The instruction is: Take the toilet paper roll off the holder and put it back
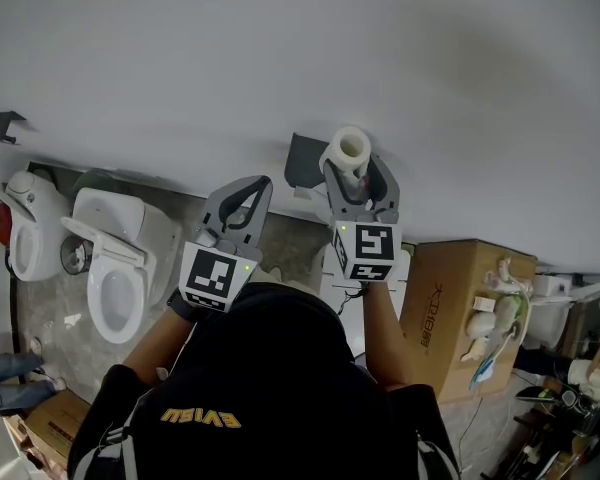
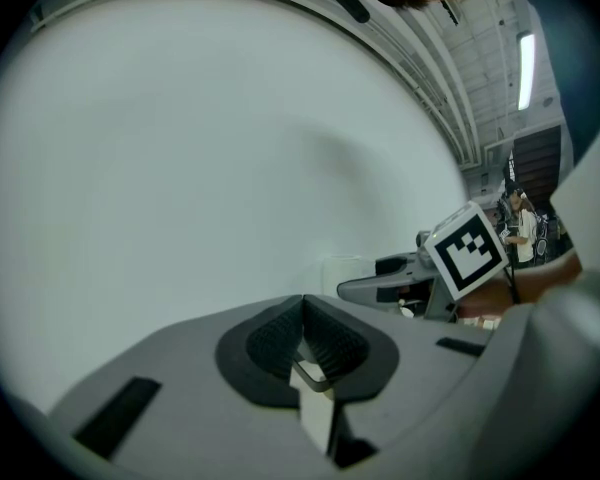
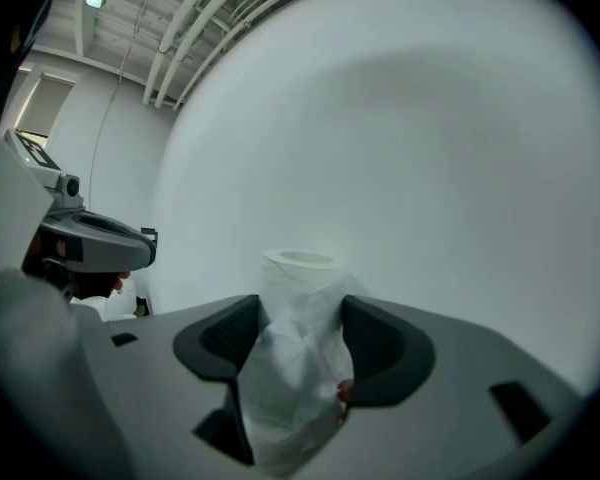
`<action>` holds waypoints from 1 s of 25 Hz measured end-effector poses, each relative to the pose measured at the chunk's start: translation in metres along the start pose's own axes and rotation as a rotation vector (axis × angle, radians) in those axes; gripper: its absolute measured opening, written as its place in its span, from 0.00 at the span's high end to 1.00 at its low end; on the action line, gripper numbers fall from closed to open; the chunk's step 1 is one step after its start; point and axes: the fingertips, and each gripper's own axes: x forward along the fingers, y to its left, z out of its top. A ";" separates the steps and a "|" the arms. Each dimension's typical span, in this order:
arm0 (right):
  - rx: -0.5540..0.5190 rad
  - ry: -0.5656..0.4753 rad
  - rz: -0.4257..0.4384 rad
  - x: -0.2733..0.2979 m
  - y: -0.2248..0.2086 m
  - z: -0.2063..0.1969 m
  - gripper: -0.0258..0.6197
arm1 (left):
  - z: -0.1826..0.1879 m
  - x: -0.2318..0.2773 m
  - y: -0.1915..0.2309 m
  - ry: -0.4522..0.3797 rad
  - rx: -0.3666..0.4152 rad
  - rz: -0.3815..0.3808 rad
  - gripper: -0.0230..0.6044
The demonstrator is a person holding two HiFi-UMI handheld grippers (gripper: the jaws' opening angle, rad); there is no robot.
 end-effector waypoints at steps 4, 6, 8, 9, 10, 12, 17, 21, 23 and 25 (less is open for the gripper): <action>0.000 0.002 0.001 0.000 0.000 -0.001 0.55 | 0.000 -0.001 -0.001 -0.001 0.003 -0.001 0.94; 0.002 0.003 0.000 0.000 0.000 -0.001 0.55 | 0.001 -0.001 -0.002 -0.001 0.005 -0.002 0.94; -0.003 0.002 -0.003 0.000 -0.001 -0.001 0.55 | 0.001 -0.001 -0.002 0.000 0.008 -0.002 0.94; -0.006 0.002 -0.004 0.000 -0.001 -0.001 0.55 | 0.001 -0.002 -0.002 0.001 0.010 -0.002 0.94; -0.009 0.003 -0.005 -0.001 -0.001 -0.001 0.55 | 0.002 -0.002 -0.002 0.001 0.013 -0.002 0.94; -0.013 0.007 -0.005 -0.002 0.000 -0.001 0.55 | 0.002 -0.002 -0.003 0.002 0.015 -0.001 0.94; -0.014 0.002 -0.018 -0.007 0.000 0.001 0.52 | 0.003 -0.002 -0.004 -0.002 0.010 -0.005 0.94; -0.009 -0.001 -0.034 -0.018 -0.001 0.002 0.52 | 0.003 -0.007 -0.010 -0.001 0.005 -0.017 0.94; -0.006 -0.002 -0.043 -0.025 0.000 0.003 0.52 | 0.002 -0.011 -0.013 0.002 0.007 -0.023 0.94; -0.001 -0.001 -0.049 -0.033 0.004 0.004 0.52 | 0.002 -0.017 -0.016 0.002 0.009 -0.030 0.94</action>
